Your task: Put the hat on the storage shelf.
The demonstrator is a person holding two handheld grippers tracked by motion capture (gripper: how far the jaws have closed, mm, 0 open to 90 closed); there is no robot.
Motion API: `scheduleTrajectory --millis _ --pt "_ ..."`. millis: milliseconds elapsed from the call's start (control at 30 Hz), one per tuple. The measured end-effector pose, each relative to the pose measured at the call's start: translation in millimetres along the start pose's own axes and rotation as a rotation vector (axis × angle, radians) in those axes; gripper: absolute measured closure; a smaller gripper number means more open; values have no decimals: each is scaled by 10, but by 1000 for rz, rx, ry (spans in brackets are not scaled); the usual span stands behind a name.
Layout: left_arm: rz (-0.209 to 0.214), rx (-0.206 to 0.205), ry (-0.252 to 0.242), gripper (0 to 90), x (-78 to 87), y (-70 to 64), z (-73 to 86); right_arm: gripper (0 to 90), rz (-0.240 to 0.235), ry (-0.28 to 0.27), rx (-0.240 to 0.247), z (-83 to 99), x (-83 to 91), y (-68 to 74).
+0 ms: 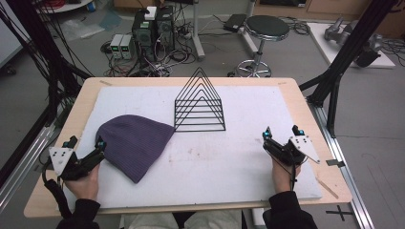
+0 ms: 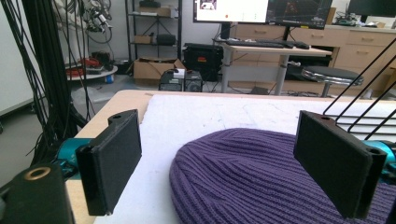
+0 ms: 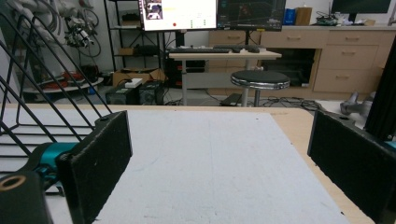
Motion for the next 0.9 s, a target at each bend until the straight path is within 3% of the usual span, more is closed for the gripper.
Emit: scheduleTrajectory --millis 633,900 --pt "11 3 -11 154 15 -25 -21 56 -2 3 -4 6 4 -7" --pt "9 -28 -31 154 40 -43 -80 56 -5 4 -6 10 1 -4"
Point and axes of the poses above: each handheld gripper's, and its own axes: x roughly backward along the jaws, z roughly out of its underside, y roughly to its left, the point moved 8 cm from there along -x, roughly forward along the jaws, and after that the axes turned 3 degrees about z, right-handed, at the moved point
